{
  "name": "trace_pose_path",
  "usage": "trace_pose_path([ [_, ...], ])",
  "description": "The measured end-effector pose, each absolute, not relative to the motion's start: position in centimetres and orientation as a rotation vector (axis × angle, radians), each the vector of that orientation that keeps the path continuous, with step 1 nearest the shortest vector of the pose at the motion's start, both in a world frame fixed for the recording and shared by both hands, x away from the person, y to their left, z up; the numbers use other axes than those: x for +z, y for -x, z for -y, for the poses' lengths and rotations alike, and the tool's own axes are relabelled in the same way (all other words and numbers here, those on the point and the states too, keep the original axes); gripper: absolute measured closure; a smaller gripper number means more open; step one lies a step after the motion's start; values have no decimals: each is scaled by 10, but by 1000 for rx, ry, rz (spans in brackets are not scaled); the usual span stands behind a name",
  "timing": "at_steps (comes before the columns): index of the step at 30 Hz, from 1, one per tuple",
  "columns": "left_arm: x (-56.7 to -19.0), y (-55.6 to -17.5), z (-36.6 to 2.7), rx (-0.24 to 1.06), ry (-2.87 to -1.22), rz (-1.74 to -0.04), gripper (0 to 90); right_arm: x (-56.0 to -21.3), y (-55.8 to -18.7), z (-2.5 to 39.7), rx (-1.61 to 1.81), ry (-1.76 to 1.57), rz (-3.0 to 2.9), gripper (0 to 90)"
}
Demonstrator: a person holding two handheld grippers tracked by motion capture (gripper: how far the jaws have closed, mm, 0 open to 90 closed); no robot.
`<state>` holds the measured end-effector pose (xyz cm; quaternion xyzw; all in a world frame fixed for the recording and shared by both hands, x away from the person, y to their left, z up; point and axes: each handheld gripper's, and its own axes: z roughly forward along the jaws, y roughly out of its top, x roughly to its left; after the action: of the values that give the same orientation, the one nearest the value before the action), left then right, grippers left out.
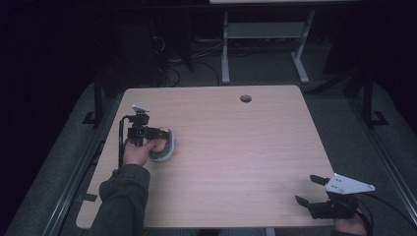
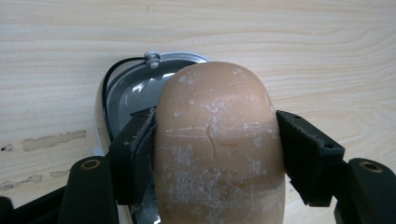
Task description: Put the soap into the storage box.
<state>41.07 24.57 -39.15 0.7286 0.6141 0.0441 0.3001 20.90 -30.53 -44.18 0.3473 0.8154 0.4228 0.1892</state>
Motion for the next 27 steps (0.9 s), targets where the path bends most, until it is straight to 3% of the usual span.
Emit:
trace_pose_path([
  [27,-398,-413,-240,196,-2037,-1641,320,-442,-209,305,1192,-978,-2296,138],
])
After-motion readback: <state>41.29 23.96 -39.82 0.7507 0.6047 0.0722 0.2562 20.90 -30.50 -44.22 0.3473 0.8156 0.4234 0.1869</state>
